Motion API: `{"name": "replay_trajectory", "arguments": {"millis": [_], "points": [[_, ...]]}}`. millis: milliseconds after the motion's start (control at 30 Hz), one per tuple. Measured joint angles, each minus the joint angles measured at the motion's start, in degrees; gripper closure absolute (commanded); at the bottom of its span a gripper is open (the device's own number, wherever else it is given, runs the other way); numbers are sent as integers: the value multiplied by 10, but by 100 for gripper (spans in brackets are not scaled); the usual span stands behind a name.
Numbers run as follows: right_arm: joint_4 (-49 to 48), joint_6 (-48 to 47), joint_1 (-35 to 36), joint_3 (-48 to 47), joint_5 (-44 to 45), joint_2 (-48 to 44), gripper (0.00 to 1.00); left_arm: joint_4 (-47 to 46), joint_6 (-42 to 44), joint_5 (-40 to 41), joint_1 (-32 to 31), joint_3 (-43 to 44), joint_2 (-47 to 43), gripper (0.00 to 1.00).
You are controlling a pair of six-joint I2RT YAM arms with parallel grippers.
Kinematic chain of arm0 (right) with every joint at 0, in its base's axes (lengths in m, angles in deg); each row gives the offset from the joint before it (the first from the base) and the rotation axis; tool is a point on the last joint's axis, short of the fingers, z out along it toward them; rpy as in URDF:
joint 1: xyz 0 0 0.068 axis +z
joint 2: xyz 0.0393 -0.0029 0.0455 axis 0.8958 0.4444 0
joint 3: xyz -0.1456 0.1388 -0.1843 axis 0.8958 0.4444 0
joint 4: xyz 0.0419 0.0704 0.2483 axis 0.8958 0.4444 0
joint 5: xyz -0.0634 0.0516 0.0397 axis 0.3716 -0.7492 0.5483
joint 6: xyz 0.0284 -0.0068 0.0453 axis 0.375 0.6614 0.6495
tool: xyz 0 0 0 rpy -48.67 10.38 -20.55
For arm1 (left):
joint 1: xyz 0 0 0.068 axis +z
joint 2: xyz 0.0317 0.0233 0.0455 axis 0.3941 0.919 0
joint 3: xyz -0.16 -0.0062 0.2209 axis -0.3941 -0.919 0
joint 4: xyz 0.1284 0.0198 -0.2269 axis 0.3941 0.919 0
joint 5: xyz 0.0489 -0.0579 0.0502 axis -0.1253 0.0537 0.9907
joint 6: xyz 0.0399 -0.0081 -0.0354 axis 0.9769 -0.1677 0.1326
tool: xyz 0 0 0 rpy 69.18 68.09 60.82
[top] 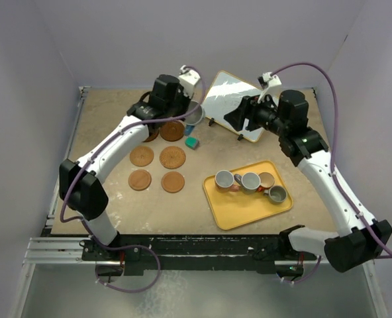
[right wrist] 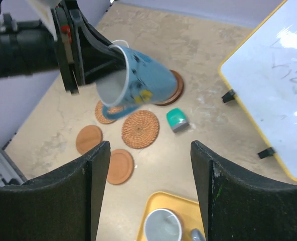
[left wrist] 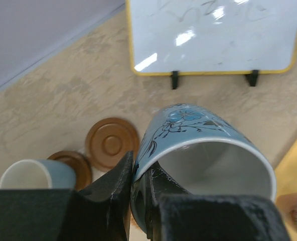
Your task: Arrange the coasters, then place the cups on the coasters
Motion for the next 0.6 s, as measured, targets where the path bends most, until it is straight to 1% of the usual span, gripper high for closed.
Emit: {"name": "replay_trajectory", "arguments": {"millis": [133,233,400,600], "points": [[7,-51,-26,14,-26,-32,32,33,35,-22,64,1,0,97],[18,-81,-30,23,-38,-39,32,62,64,-38,93,12,7,97],[63,-144,-31,54,-79,-43,32,83,96,-71,122,30,31,97],[137,-227,-34,82,-132,-44,32,102,137,-92,148,75,96,97]]}}
